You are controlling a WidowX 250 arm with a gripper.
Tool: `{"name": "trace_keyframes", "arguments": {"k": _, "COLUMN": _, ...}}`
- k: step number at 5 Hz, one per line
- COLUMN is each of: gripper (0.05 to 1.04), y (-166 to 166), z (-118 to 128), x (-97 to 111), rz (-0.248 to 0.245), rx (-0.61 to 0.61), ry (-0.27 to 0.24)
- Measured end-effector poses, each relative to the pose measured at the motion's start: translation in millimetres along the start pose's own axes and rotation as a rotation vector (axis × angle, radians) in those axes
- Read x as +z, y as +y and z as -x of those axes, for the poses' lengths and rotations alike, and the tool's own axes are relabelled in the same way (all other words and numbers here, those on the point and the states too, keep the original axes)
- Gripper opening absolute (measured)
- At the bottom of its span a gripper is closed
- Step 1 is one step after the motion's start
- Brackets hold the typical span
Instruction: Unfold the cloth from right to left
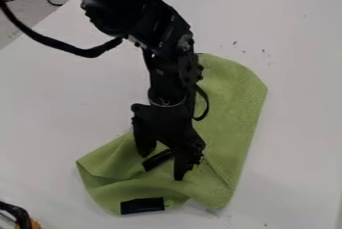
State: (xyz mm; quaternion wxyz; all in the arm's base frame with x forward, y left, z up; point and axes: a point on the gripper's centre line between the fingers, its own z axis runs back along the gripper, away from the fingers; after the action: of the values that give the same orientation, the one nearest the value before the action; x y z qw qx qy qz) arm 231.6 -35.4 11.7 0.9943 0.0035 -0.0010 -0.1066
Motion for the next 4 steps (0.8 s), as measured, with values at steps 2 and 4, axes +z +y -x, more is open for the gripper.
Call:
{"name": "trace_keyframes", "arguments": {"k": 2, "gripper": 0.437, "y": 0.0, "z": -3.7, "x": -7.4, "rz": 0.004, "rx": -0.015, "ry": 0.018}}
{"name": "trace_keyframes", "arguments": {"k": 4, "gripper": 0.124, "y": -2.3, "z": 0.1, "x": 0.3, "rz": 0.019, "rx": 0.024, "ry": 0.051}}
